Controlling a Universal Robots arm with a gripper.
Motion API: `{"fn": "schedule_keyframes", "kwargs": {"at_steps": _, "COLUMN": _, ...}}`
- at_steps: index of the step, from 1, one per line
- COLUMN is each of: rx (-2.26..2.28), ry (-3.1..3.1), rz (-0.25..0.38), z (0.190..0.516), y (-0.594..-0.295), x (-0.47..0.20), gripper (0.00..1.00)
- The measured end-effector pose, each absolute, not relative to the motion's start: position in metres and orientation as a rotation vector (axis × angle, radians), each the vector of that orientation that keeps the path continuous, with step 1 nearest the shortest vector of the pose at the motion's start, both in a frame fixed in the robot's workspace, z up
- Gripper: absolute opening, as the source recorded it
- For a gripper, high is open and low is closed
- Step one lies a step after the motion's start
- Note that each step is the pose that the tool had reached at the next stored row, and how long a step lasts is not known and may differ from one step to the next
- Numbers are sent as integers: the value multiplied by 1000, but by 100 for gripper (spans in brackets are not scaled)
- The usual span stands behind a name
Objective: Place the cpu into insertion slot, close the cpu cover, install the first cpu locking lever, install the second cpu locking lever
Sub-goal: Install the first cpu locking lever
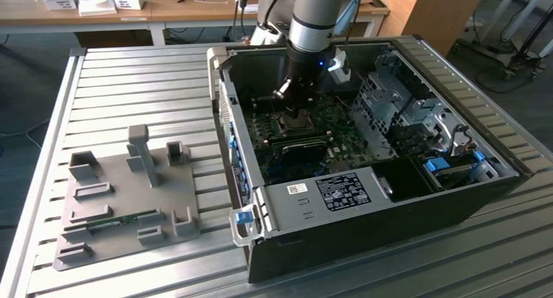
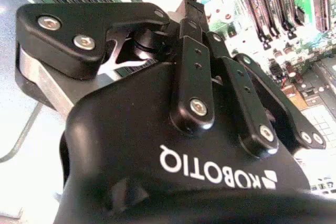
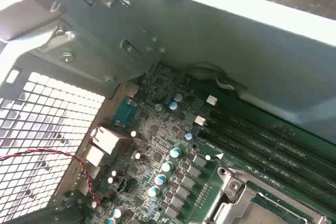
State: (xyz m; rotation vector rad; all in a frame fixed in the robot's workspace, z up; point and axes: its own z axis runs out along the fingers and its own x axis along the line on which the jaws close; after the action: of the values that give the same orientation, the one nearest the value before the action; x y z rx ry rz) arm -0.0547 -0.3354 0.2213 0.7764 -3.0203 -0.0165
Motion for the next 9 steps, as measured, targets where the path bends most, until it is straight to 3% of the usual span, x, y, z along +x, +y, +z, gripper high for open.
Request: {"fn": "schedule_keyframes", "kwargs": {"at_steps": 9, "rx": 802, "ry": -3013, "rz": -16, "z": 221, "y": -335, "x": -55, "gripper": 11}}
